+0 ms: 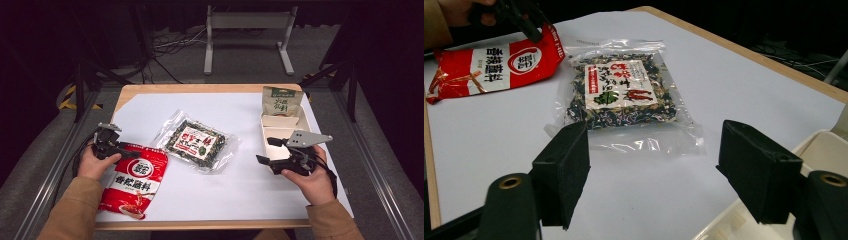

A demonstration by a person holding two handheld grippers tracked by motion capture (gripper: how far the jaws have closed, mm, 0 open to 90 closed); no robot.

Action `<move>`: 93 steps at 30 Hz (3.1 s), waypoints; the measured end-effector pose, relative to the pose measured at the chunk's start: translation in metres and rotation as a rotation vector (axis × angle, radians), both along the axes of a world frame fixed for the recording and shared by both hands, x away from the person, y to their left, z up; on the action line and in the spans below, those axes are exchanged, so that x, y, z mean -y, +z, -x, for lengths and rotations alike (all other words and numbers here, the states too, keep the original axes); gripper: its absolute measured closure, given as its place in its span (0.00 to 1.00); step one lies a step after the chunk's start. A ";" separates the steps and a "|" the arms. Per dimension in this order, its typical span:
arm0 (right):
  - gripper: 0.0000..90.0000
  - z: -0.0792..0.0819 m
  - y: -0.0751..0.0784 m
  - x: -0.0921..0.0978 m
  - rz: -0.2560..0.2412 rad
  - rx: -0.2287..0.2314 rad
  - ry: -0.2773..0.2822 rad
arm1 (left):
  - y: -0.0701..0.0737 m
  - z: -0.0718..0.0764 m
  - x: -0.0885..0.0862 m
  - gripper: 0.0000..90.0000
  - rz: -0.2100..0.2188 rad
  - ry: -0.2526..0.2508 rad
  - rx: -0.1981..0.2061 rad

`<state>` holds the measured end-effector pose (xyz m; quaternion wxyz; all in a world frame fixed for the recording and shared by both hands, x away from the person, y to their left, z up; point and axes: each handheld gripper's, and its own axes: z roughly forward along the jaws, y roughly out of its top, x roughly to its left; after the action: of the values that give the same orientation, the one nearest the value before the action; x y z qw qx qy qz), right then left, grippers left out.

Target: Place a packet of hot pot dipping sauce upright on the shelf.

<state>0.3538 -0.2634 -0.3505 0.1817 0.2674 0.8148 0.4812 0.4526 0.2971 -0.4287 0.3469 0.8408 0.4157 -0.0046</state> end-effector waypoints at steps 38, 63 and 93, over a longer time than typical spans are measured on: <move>0.32 -0.001 -0.006 -0.006 0.009 -0.018 0.015 | 0.006 0.027 0.018 1.00 -0.205 -0.037 0.113; 0.39 0.000 -0.004 -0.013 0.000 -0.013 0.026 | 0.109 0.092 0.011 1.00 0.011 0.009 0.357; 0.40 0.005 0.001 -0.032 -0.031 -0.003 0.101 | 0.162 0.142 0.076 1.00 0.179 -0.206 0.569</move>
<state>0.3486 -0.2315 -0.3492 0.1518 0.2293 0.8199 0.5022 0.3106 0.2214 -0.2662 0.5194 0.8122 0.2124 0.1593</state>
